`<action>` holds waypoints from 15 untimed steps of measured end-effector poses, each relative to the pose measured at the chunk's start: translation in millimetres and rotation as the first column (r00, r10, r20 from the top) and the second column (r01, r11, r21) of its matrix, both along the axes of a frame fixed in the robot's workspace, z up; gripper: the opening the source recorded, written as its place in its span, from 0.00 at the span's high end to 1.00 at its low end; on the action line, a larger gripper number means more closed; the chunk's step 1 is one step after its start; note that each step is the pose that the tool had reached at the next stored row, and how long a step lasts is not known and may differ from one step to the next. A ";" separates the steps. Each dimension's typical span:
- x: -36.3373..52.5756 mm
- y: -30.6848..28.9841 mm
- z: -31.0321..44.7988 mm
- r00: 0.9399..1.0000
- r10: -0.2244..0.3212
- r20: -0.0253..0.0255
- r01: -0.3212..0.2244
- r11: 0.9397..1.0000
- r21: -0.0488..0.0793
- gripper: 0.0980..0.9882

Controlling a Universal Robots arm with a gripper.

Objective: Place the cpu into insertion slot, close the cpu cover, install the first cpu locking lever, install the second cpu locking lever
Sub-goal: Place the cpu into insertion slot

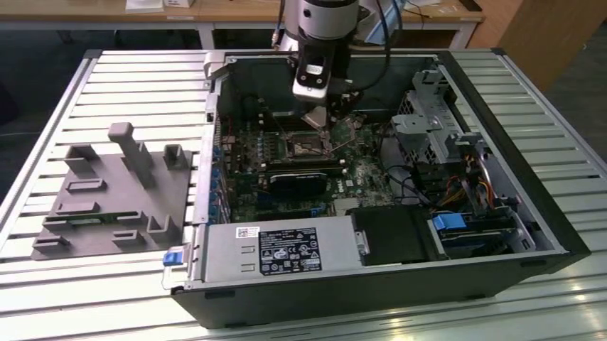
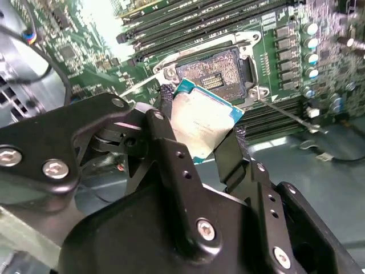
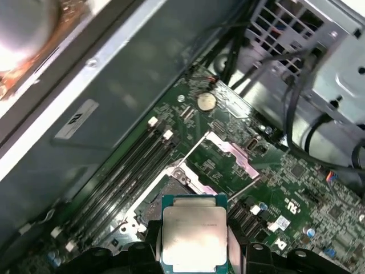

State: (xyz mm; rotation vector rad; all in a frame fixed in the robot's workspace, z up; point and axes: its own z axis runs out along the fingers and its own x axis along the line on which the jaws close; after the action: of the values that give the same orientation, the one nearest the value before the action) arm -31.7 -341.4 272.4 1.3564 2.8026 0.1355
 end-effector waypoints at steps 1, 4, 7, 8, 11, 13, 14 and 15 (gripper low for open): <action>0.0 0.0 -0.8 1.000 -0.018 0.000 0.018 1.000 0.000 0.50; 0.0 0.0 -3.3 0.997 -0.072 0.000 0.072 0.997 0.000 0.50; 0.0 0.0 -5.9 0.992 -0.127 0.000 0.127 0.992 0.000 0.50; 0.0 0.0 -6.8 0.989 -0.145 0.000 0.145 0.989 0.000 0.50; 0.0 0.0 -9.4 0.980 -0.198 0.000 0.198 0.980 0.000 0.50; 0.0 0.0 -11.0 0.972 -0.233 0.000 0.233 0.972 0.000 0.50; 0.0 0.0 -11.9 0.968 -0.251 0.000 0.251 0.968 0.000 0.50; 0.0 0.0 -12.8 0.963 -0.270 0.000 0.270 0.963 0.000 0.50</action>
State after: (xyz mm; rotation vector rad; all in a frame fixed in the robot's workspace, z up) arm -31.7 -341.4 259.6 1.7191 2.5824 0.1285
